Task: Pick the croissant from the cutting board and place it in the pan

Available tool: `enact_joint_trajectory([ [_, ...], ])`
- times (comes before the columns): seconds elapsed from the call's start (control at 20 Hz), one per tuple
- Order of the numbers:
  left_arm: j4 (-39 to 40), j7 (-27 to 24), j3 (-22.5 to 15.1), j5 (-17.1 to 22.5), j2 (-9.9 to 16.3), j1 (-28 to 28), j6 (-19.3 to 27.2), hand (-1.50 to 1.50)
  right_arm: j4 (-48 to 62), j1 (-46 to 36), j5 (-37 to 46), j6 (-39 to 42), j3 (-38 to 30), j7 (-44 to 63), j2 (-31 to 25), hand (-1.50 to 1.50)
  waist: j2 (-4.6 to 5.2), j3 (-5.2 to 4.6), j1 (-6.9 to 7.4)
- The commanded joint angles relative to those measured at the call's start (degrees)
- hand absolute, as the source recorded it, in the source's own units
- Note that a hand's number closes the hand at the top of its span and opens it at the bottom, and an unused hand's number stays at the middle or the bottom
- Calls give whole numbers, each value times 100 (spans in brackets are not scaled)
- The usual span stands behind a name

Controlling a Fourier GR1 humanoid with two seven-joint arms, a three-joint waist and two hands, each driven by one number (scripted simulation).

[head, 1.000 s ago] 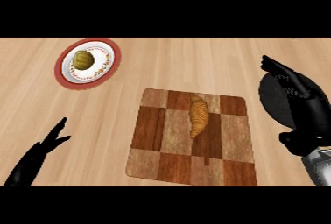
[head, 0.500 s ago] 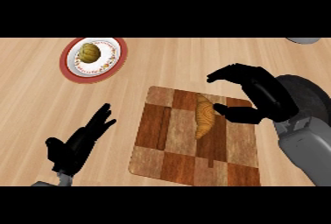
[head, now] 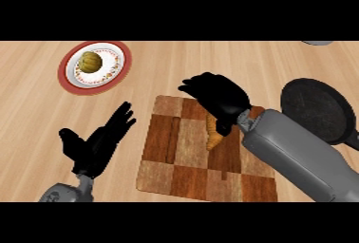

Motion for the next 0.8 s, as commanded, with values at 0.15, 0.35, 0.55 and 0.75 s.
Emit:
enact_joint_trajectory([
  [0.15, 32, 146, 123, 108, 51, -66, -44, 0, 855, -825, 875, 2281, 1311, 1918, 870, -150, -46, -7, 12],
  [0.35, -105, 131, -11, -58, -115, 18, 183, 0, 1369, -1128, 697, 3670, 1374, 2850, 1885, -150, -58, 13, -84],
  [0.55, -193, 150, 5, -16, -103, 119, 127, 0, 2045, -967, 490, 4460, 1436, 3476, 2296, -150, -20, 25, -78],
  [0.75, -110, 415, 302, 177, 25, -262, -30, 0, 1968, -565, 181, 4477, 1631, 4271, 2314, -150, -4, 31, -123],
])
